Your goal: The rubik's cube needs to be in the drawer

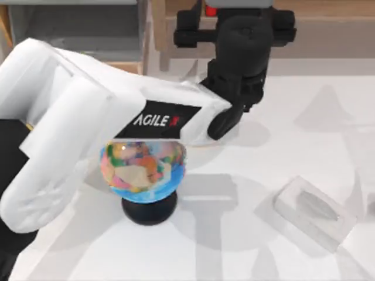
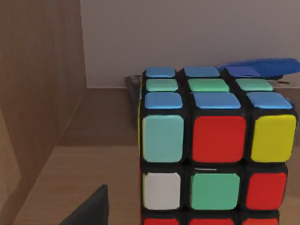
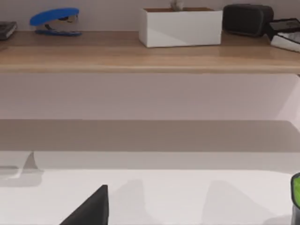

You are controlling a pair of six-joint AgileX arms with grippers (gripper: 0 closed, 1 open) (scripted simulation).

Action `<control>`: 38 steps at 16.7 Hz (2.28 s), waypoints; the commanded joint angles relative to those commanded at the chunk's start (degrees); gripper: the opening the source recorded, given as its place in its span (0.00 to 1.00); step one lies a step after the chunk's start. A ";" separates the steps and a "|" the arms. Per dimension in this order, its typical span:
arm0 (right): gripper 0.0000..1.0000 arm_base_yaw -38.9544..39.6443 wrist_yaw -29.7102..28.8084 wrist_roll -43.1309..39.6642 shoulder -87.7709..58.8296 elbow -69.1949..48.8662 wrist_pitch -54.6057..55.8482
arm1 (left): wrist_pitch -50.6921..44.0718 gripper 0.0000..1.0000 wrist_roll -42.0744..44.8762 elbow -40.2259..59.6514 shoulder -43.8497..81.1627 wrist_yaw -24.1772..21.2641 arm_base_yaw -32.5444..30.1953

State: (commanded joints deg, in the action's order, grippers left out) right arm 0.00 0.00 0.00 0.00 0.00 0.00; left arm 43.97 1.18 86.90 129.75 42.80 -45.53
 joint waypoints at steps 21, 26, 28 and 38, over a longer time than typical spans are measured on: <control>1.00 0.00 0.00 0.00 0.00 0.00 0.00 | -3.81 0.47 -0.45 13.87 10.73 -5.12 5.09; 1.00 0.00 0.00 0.00 0.00 0.00 0.00 | -3.81 0.10 -0.45 13.87 10.73 -5.12 5.09; 1.00 0.00 0.00 0.00 0.00 0.00 0.00 | -3.81 0.00 -0.45 13.87 10.73 -5.12 5.09; 1.00 0.00 0.00 0.00 0.00 0.00 0.00 | -3.90 0.00 -0.34 13.19 9.93 -4.90 4.75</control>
State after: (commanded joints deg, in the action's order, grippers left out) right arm 0.00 0.00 0.00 0.00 0.00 0.00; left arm 40.07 0.84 100.09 139.68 37.90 -40.78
